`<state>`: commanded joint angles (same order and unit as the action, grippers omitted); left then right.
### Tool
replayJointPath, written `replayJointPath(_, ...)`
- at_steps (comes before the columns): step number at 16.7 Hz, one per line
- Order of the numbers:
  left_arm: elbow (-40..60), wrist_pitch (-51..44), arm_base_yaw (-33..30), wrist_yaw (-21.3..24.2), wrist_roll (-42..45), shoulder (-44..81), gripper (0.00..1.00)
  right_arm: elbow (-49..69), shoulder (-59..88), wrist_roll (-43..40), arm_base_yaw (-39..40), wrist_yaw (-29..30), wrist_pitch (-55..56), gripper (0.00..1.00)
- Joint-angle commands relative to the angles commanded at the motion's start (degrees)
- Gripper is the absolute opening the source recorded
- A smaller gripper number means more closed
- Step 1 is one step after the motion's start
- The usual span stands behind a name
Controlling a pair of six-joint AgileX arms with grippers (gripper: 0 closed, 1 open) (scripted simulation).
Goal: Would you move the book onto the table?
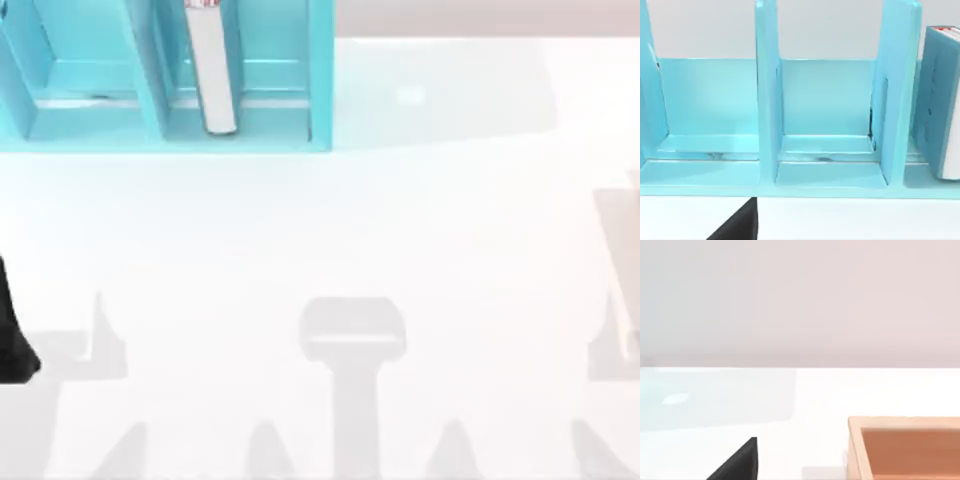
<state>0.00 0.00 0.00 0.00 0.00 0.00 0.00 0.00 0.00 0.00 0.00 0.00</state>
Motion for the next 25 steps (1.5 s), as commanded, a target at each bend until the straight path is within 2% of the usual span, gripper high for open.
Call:
replayJointPath(4,1.37,1.74,-0.69,-0.52,0.04,1.76,1.0,0.0,0.0,0.0,0.0,0.0,0.0,1.0)
replayJointPath(9,9.9,15.66,-5.09,-4.67,0.1,16.83,1.0,0.0,0.0,0.0,0.0,0.0,0.0,1.0)
replayJointPath(13,18.61,30.21,-9.83,-9.38,-0.04,39.65,1.0,0.0,0.0,0.0,0.0,0.0,0.0,1.0)
replayJointPath(20,33.69,54.26,-18.54,-16.67,-0.6,89.72,1.0,0.0,0.0,0.0,0.0,0.0,0.0,1.0)
replayJointPath(25,42.22,65.29,-23.54,-20.18,-1.09,113.35,1.0,0.0,0.0,0.0,0.0,0.0,0.0,1.0)
